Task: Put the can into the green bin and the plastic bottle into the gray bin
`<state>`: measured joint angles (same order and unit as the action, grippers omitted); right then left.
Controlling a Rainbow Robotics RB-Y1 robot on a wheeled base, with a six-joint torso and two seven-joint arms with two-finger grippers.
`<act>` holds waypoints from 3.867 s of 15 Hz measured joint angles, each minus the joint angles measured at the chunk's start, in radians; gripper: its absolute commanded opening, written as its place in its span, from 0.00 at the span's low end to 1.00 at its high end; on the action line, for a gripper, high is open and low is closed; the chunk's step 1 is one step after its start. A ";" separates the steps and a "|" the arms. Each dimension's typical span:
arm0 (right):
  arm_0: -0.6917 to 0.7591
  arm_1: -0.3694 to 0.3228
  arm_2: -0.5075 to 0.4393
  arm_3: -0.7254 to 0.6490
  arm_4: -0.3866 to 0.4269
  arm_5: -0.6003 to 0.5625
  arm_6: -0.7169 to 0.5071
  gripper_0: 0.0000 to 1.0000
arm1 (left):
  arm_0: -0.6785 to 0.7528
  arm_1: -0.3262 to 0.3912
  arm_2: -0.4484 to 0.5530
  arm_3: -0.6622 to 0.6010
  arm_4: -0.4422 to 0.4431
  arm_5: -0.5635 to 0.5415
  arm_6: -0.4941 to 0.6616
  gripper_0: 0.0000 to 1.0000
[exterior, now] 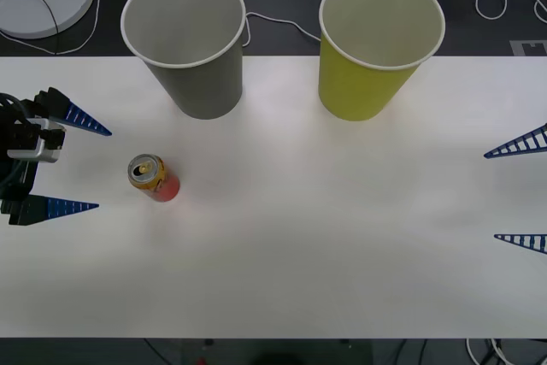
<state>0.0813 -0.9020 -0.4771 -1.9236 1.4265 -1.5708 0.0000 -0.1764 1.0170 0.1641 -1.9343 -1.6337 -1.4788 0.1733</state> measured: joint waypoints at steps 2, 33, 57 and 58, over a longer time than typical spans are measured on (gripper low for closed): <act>0.000 0.000 0.000 0.000 0.000 0.000 0.000 1.00 | 0.000 0.000 0.000 0.000 0.000 0.000 0.000 1.00; 0.000 0.000 0.000 0.000 0.000 0.000 0.000 1.00 | -0.092 -0.012 -0.405 0.955 0.779 0.167 -0.756 1.00; 0.000 0.000 0.000 0.000 0.000 0.000 0.000 1.00 | -0.146 -0.235 -0.463 1.188 0.928 0.232 -0.976 1.00; 0.000 0.000 0.000 0.000 0.000 0.000 0.000 1.00 | -0.148 -0.244 -0.463 1.188 0.929 0.237 -0.976 1.00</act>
<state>0.0813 -0.9019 -0.4771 -1.9236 1.4267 -1.5708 0.0000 -0.3245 0.7733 -0.2992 -0.7467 -0.7050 -1.2417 -0.8025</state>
